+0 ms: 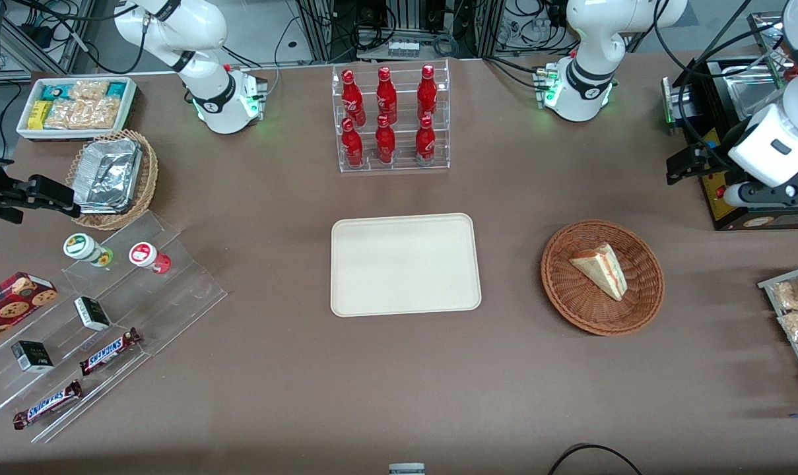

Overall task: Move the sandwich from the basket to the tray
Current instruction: 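Move the left gripper over the sandwich in the wicker basket, then lower the open left gripper around the wrapped sandwich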

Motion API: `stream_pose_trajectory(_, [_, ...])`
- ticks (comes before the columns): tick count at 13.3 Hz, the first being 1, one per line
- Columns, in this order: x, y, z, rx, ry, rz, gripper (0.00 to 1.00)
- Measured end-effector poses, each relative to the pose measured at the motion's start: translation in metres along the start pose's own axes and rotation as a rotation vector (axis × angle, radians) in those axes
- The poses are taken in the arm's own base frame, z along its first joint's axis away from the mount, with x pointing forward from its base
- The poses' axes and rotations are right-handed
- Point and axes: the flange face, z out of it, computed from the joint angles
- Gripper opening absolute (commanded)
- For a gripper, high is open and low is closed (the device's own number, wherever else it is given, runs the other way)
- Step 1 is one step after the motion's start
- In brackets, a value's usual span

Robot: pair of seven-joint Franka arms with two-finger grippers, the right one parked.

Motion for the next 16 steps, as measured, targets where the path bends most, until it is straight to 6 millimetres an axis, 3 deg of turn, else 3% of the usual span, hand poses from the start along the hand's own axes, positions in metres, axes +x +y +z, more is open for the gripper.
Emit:
stream_pose_trajectory(10, [0.039, 0.001, 0.129, -0.002, 0.033, -0.112, 1.0])
stream_pose_trajectory(16, [0.064, 0.004, 0.182, -0.01, 0.03, -0.265, 1.0])
